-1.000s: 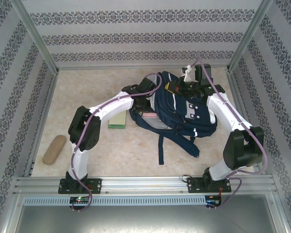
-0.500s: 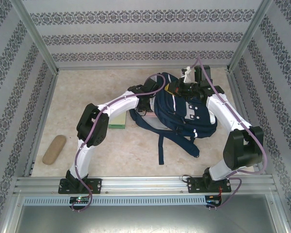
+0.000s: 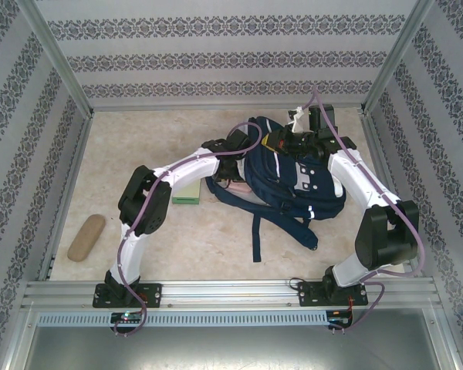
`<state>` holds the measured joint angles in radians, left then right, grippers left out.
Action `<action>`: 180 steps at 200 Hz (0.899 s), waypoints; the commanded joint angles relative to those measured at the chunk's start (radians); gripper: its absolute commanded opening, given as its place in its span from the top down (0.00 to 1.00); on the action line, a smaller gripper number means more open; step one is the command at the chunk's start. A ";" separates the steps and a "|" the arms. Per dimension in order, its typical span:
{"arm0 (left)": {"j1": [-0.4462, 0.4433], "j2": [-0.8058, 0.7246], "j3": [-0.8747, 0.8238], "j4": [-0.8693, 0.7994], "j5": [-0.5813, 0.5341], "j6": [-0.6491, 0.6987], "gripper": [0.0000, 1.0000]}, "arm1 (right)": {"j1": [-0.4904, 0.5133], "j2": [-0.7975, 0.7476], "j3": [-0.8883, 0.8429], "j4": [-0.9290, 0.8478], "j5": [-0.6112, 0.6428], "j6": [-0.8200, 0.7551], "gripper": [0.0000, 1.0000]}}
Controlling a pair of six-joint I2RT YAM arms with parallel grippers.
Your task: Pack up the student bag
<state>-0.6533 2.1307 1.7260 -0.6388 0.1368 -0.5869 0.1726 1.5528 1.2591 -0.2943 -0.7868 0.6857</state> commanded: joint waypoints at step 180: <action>0.190 -0.556 -0.438 -0.081 -0.142 -0.111 0.00 | 0.128 0.020 0.051 -0.141 0.349 -0.208 0.59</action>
<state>-0.5312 1.6566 1.3899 -0.7033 0.0242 -0.6460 0.2646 1.5593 1.2640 -0.3523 -0.6346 0.5518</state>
